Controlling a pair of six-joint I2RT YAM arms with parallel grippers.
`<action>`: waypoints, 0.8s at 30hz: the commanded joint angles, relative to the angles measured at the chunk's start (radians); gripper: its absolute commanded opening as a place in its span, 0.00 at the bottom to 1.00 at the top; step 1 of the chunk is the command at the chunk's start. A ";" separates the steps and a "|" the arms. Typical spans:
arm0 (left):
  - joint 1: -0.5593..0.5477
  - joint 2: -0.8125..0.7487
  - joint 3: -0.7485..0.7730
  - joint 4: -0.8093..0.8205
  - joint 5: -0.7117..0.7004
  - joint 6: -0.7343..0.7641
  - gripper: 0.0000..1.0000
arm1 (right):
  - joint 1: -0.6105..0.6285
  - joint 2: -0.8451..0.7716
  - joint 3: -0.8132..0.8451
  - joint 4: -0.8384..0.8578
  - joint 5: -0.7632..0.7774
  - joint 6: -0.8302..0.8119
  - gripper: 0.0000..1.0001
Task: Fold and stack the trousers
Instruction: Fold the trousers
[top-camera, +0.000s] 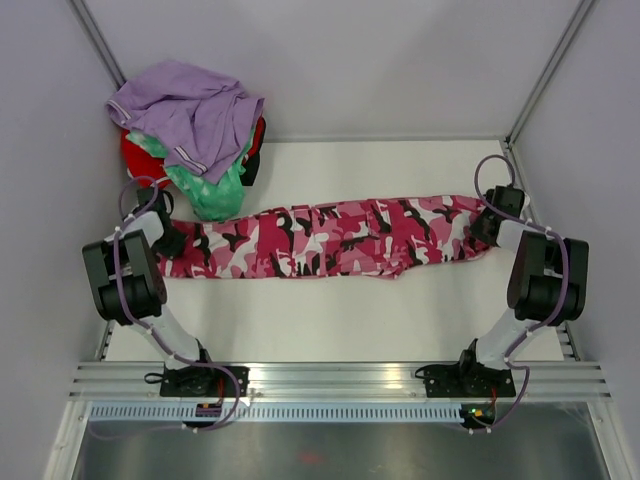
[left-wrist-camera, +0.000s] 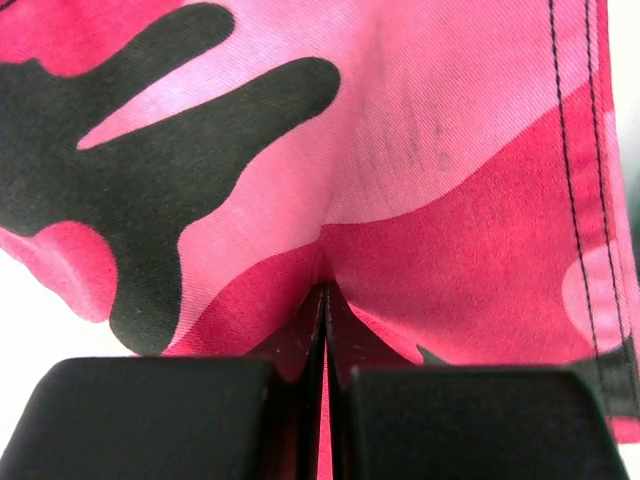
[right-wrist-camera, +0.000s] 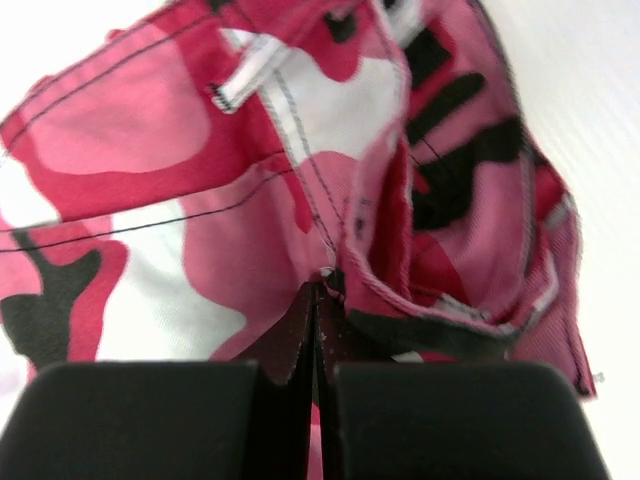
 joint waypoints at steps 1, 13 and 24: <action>0.043 -0.060 -0.102 -0.124 -0.023 -0.027 0.02 | -0.072 -0.050 -0.112 -0.128 0.087 0.038 0.00; 0.048 -0.349 -0.204 -0.182 -0.051 -0.005 0.02 | -0.104 -0.416 -0.290 -0.215 0.099 0.075 0.00; -0.003 -0.339 0.132 -0.144 0.068 0.074 0.15 | 0.049 -0.447 -0.014 -0.201 -0.099 -0.029 0.01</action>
